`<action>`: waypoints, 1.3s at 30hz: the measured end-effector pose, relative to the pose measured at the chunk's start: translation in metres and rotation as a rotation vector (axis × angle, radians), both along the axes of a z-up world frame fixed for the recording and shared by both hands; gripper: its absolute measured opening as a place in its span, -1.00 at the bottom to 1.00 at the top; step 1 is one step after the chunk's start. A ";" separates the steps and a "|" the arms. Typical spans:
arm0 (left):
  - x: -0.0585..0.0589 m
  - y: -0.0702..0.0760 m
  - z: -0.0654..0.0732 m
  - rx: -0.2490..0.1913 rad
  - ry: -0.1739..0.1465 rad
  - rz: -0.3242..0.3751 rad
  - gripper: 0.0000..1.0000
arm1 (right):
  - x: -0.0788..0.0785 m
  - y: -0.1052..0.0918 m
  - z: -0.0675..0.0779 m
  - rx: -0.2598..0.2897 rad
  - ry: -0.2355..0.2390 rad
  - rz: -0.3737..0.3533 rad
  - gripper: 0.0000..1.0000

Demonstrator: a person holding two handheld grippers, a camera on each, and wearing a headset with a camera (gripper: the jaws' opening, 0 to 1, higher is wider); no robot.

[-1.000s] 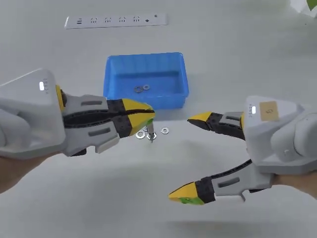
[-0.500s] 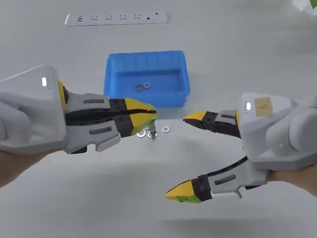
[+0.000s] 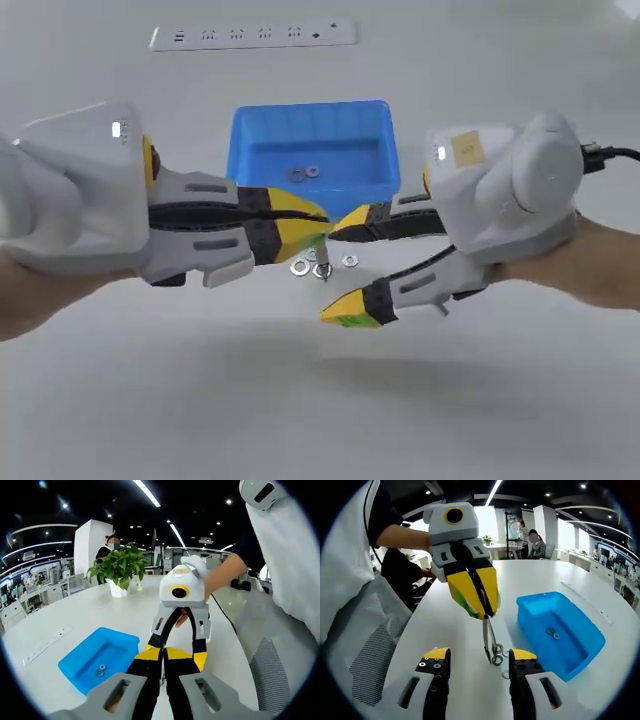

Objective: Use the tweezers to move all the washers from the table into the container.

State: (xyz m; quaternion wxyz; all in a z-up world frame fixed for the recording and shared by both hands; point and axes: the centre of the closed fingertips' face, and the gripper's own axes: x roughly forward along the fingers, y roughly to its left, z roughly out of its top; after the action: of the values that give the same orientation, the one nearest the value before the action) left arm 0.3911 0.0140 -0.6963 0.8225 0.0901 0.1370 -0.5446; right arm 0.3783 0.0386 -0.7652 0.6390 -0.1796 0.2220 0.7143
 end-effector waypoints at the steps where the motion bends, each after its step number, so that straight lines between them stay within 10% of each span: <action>1: 0.000 -0.001 0.000 -0.002 0.004 -0.001 -0.91 | 0.001 0.001 0.000 0.002 -0.010 0.009 -0.14; 21: -0.001 0.001 -0.001 0.010 0.040 -0.012 -0.91 | 0.005 0.014 -0.008 -0.024 0.008 0.095 -0.75; 27: -0.002 -0.002 -0.001 0.020 0.041 -0.018 -0.91 | 0.003 0.014 -0.008 -0.027 -0.111 0.141 -0.81; 39: -0.001 0.006 -0.005 0.043 0.086 0.023 -0.87 | 0.004 0.015 -0.008 -0.009 -0.123 0.106 -0.83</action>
State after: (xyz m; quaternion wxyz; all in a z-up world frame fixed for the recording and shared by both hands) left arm 0.3901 0.0197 -0.7008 0.8200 0.0828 0.1848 -0.5353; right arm 0.3821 0.0540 -0.7735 0.6120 -0.2374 0.1758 0.7337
